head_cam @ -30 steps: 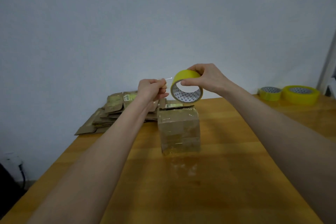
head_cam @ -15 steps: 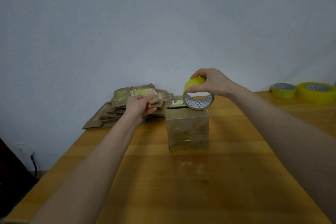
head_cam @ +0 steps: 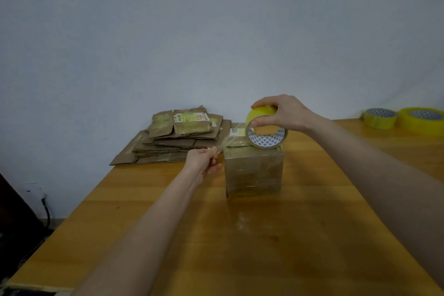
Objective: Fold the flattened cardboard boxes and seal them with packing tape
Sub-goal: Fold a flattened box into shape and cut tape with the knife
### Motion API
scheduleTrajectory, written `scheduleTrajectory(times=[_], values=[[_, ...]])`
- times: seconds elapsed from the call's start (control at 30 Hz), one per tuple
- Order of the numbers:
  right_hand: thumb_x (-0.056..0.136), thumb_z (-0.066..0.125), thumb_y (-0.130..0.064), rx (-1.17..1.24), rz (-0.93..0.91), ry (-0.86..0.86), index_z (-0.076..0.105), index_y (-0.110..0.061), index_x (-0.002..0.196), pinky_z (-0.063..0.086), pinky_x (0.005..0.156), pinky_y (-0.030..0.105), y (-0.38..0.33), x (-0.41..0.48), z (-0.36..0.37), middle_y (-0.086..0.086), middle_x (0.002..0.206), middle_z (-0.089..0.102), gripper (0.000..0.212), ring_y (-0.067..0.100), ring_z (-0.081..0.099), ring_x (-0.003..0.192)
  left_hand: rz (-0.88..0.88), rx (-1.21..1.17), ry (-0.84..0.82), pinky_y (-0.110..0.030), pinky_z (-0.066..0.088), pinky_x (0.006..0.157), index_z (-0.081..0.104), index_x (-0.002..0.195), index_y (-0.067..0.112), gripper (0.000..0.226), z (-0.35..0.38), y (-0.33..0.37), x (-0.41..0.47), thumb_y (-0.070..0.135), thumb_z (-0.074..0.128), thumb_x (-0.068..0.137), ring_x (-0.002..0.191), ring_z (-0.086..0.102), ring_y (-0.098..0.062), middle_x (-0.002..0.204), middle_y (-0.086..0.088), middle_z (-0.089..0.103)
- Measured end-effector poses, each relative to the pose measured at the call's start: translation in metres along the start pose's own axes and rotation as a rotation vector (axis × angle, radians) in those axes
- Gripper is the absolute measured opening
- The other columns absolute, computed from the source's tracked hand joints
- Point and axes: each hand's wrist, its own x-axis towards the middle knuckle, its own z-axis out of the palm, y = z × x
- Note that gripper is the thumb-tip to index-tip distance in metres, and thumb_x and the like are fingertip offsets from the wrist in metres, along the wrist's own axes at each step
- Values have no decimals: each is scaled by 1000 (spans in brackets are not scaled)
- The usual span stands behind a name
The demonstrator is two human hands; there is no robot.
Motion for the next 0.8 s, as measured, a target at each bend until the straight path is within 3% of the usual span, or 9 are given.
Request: scheduleTrajectory(times=[0.2, 0.33, 0.47, 0.53, 0.63, 0.7, 0.8], values=[[69, 77, -49, 66, -1, 28, 63, -33, 117, 47, 96, 40, -1, -7, 3, -1, 126, 58, 53, 20, 51, 114, 29, -243, -48, -17, 50, 48, 61, 90, 3, 11, -9, -9, -7, 11, 56, 94, 55, 47, -6, 65, -1, 50], [66, 78, -49, 105, -10, 0, 64, -34, 116, 47, 96, 41, -4, -8, 7, -1, 125, 58, 54, 22, 51, 115, 95, 10, -93, -23, 48, 55, 59, 102, -1, 20, -5, -27, -16, 15, 49, 97, 48, 50, -7, 62, -1, 46], [67, 78, -48, 86, -10, 11, 63, -33, 118, 47, 96, 41, -8, -7, 12, 1, 128, 58, 55, 23, 51, 116, 27, 165, -102, -25, 52, 56, 54, 102, 2, 26, -1, -31, -20, 26, 50, 97, 52, 54, -9, 67, -2, 49], [68, 78, -47, 79, 6, 20, 63, -32, 120, 46, 97, 42, -6, -8, 10, 0, 130, 58, 56, 23, 51, 117, 13, 303, -58, -28, 56, 64, 49, 115, 3, 36, -6, -24, -23, 31, 56, 93, 69, 60, -13, 85, -4, 54], [70, 79, -44, 101, 11, 31, 60, -34, 123, 45, 98, 38, -4, -10, 9, -2, 132, 56, 57, 20, 51, 118, 386, 516, 112, -29, 48, 88, 33, 144, 11, 69, -13, -3, -24, 33, 65, 87, 103, 54, -13, 120, -2, 52], [72, 80, -38, 127, 16, 43, 55, -33, 128, 44, 96, 32, -2, -11, 9, -5, 130, 54, 62, 16, 49, 116, 560, 781, -47, -39, 37, 107, 24, 149, 15, 95, -4, 14, -29, 46, 74, 75, 131, 38, -18, 147, -1, 35], [74, 79, -29, 281, 120, 14, 55, -23, 124, 46, 84, 29, 3, -15, 4, -3, 114, 57, 56, 17, 54, 105, 580, 1251, -229, -46, 25, 115, 7, 153, 14, 122, 15, 17, -25, 64, 74, 63, 144, 17, -21, 159, -4, 14]])
